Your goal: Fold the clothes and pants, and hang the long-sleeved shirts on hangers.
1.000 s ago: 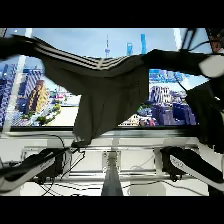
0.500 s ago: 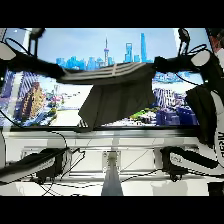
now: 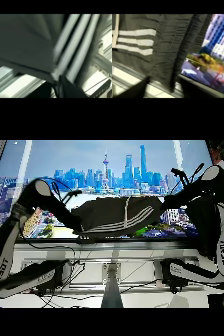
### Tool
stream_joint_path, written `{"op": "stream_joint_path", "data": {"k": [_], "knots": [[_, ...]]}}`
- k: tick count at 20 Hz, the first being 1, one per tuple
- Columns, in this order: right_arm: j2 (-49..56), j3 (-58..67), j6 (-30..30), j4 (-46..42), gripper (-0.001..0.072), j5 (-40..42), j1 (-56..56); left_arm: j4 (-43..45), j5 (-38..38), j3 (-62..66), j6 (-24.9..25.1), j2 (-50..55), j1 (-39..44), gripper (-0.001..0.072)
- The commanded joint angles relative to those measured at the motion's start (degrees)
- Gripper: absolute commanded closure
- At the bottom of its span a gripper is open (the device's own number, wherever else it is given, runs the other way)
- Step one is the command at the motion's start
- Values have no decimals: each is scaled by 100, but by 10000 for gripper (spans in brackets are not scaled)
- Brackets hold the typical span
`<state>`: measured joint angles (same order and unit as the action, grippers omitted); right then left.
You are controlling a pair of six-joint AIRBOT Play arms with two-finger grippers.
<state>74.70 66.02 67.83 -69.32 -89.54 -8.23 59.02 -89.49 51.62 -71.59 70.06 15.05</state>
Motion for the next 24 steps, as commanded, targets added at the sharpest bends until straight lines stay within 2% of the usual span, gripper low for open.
{"op": "stream_joint_path", "data": {"k": [1, 2, 4, 5, 7, 8, 9, 11, 15, 16, 17, 24], "knots": [[20, -387, -37, -568, 86, 1060, -28, -289, 1244, -774, -44, 26, 516, 87], [83, -431, 310, -605, 86, 1532, -28, -295, 1478, -787, -72, 72, 542, 13], [251, -402, 944, -549, 87, 2166, -28, -295, 1655, -756, -153, 107, 529, 12], [348, -389, 1025, -514, 87, 2343, -28, -295, 1665, -752, -153, 107, 509, 12], [649, -223, 1038, -511, 89, 2282, -76, -293, 1661, -752, -153, 105, 468, 12], [828, -90, 1038, -509, 104, 2225, -157, -293, 1663, -752, -153, 107, 452, 13], [1019, 81, 1062, -481, 156, 2138, -284, -289, 1661, -752, -153, 107, 448, 13], [1344, 339, 1040, -85, 161, 1886, -612, -291, 1663, -752, -151, 107, 435, 13], [2076, 365, -199, 1375, 153, 669, -1134, -291, 1663, -752, -151, 111, 435, 13], [2264, 365, -282, 1443, 110, 590, -1128, -291, 1663, -752, -151, 111, 435, 13], [2422, 367, -289, 1462, 72, 636, -1088, -291, 1663, -752, -153, 111, 435, 13], [2796, 367, -1123, 1707, 91, 938, -105, -291, 1672, -754, -153, 129, 435, 13]]}}
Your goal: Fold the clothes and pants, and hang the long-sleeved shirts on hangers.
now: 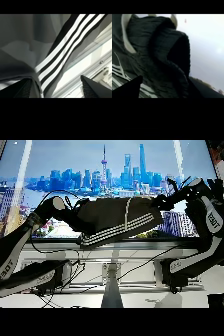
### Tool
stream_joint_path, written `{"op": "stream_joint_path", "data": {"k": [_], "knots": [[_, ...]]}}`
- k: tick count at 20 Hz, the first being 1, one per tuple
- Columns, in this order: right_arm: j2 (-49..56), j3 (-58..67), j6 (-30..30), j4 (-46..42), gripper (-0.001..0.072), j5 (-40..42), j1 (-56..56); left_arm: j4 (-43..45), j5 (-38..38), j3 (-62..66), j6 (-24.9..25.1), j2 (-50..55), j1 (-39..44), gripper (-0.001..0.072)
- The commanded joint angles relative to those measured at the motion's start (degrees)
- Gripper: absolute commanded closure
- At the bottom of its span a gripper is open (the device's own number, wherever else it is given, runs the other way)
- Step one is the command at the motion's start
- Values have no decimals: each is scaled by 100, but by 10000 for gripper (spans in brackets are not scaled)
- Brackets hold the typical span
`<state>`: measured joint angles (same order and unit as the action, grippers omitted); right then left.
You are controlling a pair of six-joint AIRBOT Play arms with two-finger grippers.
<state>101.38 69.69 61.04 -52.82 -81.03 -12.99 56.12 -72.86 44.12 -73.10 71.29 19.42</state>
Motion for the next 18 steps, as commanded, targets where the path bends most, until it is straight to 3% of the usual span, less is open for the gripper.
{"op": "stream_joint_path", "data": {"k": [1, 3, 4, 5, 7, 10, 14, 18], "knots": [[125, 0, -557, 57, 136, 87, 546, 0, 31, -4, -2, 7, -2, 13], [109, 9, -605, 57, 568, 85, 850, 2, 190, -2, 0, 4, -2, 13], [87, 44, -605, 52, 589, 85, 970, 22, 297, 7, 2, 4, -17, 13], [26, 111, -605, 52, 662, 87, 1073, 192, 319, 92, 2, 2, -61, 13], [-232, 352, -555, 48, 691, 160, 1200, 732, 229, 511, 0, -26, -232, 12], [-940, 868, 9, -203, 691, 560, 1191, 1429, -7, 1655, 0, -170, -664, 13], [-2197, 1781, 1832, -2323, 692, 903, 1010, 2044, -2, 3187, 0, -614, -1338, 13], [-3327, 2632, 3912, -4291, 693, -144, 282, 2203, 337, 3674, 0, -1394, -1963, 13]]}}
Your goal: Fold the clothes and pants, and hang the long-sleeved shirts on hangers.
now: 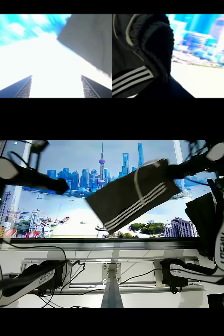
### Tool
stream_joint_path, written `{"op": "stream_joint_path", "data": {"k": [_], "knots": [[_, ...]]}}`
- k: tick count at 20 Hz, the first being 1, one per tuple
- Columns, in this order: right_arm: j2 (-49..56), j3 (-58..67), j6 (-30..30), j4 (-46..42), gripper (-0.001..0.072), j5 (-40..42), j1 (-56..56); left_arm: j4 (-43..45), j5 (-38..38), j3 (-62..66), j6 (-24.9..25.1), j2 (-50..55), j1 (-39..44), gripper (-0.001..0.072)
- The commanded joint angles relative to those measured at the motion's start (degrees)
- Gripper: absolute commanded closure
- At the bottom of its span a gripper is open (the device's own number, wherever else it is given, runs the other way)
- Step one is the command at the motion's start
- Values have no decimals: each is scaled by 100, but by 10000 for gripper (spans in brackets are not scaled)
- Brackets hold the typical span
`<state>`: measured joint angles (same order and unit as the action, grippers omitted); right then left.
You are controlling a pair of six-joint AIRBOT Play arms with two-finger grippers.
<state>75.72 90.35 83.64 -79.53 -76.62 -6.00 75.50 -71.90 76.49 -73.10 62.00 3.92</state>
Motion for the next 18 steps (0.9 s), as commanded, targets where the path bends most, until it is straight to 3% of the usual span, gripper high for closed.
{"op": "stream_joint_path", "data": {"k": [1, 3, 5, 7, 9, 13, 14, 15, 16, 18], "knots": [[-986, 726, 2122, -2017, 692, -979, -664, 267, 236, 435, 0, -658, -505, 13], [-1410, 1040, 2828, -2752, 692, -1838, -1287, 267, 236, 435, 0, -949, -557, 13], [-1773, 1346, 3086, -3224, 692, -2406, -2063, 240, 236, 435, 0, -1147, -555, 13], [-2109, 1622, 3112, -3624, 691, -2435, -2898, 247, 232, 435, 0, -1250, -555, 12], [-2415, 1742, 3112, -3915, 623, -2203, -3768, 247, 232, 435, 0, -1281, -555, 13], [-2653, 1744, 3121, -3998, 618, -1978, -5316, 247, 232, 435, 0, -1279, -555, 13], [-2634, 1742, 3123, -3921, 542, -1982, -5584, 247, 232, 435, 0, -1279, -555, 13], [-2599, 1742, 3121, -3764, 323, -1974, -5761, 247, 229, 435, 0, -1279, -555, 13], [-2549, 1725, 3119, -3613, 150, -1956, -5823, 247, 227, 435, 0, -1279, -555, 13], [-2365, 1722, 3064, -3093, 126, -1941, -5823, 247, 229, 435, 0, -1279, -555, 12]]}}
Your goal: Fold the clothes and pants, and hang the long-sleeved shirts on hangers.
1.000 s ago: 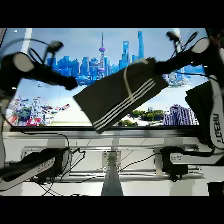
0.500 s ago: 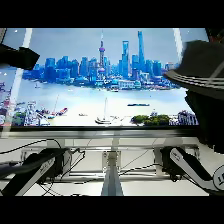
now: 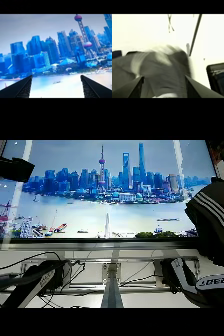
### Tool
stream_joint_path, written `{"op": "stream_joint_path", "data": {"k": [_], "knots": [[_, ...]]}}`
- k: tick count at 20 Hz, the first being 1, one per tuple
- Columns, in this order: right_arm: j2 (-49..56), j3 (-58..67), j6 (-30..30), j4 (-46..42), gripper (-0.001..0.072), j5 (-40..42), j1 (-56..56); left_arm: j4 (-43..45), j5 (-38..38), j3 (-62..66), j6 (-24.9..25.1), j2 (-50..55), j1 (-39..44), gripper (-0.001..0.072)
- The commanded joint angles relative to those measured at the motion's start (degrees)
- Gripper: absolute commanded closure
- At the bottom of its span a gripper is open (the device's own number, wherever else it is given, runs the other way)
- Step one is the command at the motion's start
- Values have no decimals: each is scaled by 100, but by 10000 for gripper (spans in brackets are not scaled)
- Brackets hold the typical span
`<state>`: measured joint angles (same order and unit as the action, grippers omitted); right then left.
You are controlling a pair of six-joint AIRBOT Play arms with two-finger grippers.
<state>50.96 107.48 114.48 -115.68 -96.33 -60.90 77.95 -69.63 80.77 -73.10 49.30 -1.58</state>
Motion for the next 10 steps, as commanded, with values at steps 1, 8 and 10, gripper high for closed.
{"op": "stream_joint_path", "data": {"k": [1, 8, 10], "knots": [[240, 7, -125, 929, 131, 15, -332, 2, 2, 7, 0, -9, -4, 13], [1421, 7, -1694, 4476, 691, -313, 348, 2, 2, 7, 0, -9, -4, 13], [1635, 7, -1888, 4485, 692, -243, 1272, 2, 2, 7, 0, -9, -4, 12]]}}
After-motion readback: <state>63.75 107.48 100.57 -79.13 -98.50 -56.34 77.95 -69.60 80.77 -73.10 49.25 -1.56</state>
